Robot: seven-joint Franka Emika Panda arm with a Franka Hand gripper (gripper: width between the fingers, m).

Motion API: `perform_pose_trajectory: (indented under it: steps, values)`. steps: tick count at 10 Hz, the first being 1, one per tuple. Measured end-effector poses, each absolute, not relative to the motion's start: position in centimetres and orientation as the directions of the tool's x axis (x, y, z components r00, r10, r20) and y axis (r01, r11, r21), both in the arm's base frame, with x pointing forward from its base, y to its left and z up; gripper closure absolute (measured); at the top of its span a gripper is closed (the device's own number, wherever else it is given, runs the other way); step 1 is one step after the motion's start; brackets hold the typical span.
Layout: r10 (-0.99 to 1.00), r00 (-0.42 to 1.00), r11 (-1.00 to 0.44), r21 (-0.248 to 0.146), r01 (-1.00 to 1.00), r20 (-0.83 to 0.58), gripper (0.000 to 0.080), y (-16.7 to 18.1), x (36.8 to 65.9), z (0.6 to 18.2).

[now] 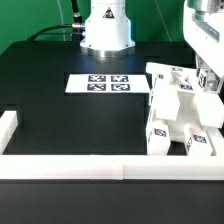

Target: Assemble chair

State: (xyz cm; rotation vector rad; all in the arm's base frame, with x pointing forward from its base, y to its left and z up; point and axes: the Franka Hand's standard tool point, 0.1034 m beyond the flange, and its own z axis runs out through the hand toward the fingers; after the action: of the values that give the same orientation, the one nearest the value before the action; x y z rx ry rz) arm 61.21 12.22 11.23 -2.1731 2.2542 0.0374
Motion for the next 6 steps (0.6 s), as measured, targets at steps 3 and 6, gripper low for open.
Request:
perform_pose_trajectory:
  steps: [3,6]
  values:
    - [-0.986,-0.163,0.162,0.017,-0.987,-0.030,0.0318,12.51,61.12,11.03]
    - [-0.998,-0.060,0.060,0.020,-0.998,-0.031,0.0186,12.41,61.02,10.96]
